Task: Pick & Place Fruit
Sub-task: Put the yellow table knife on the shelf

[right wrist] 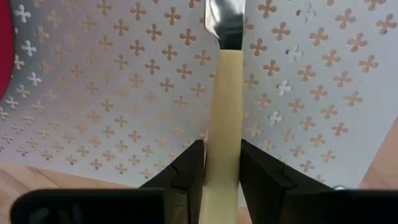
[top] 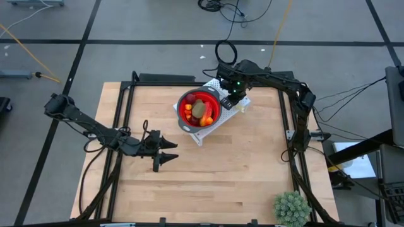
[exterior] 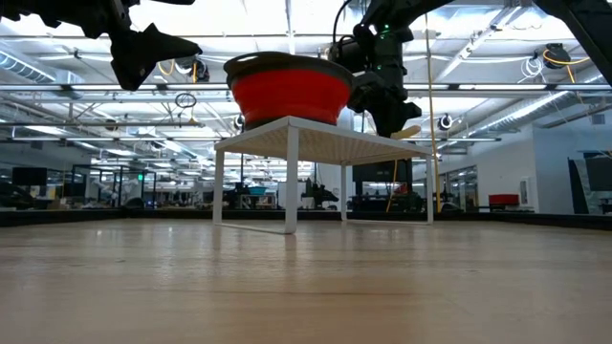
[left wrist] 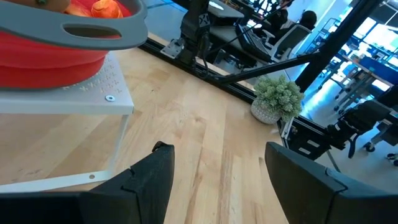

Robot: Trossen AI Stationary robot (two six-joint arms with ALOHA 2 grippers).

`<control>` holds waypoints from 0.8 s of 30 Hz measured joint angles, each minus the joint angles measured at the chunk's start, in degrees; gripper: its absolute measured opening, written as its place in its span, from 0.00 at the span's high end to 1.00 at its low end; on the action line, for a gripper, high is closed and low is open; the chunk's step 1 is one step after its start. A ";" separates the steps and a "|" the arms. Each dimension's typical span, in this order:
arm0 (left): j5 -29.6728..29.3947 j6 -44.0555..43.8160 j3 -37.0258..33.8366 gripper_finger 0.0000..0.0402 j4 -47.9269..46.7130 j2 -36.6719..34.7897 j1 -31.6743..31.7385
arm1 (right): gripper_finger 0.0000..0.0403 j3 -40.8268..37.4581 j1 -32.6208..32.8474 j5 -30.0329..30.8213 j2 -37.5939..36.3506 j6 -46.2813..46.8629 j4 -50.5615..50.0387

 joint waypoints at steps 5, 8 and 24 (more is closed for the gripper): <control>0.00 -0.09 0.00 0.38 0.00 0.00 -0.02 | 0.78 -0.02 0.00 0.00 0.04 -0.01 0.07; 0.00 -0.09 0.00 0.38 0.00 0.00 -0.01 | 0.78 -0.02 0.00 0.00 0.04 0.00 0.07; 0.00 0.11 0.00 0.38 -0.02 0.00 -0.01 | 0.71 -0.04 0.04 0.00 0.09 0.01 0.10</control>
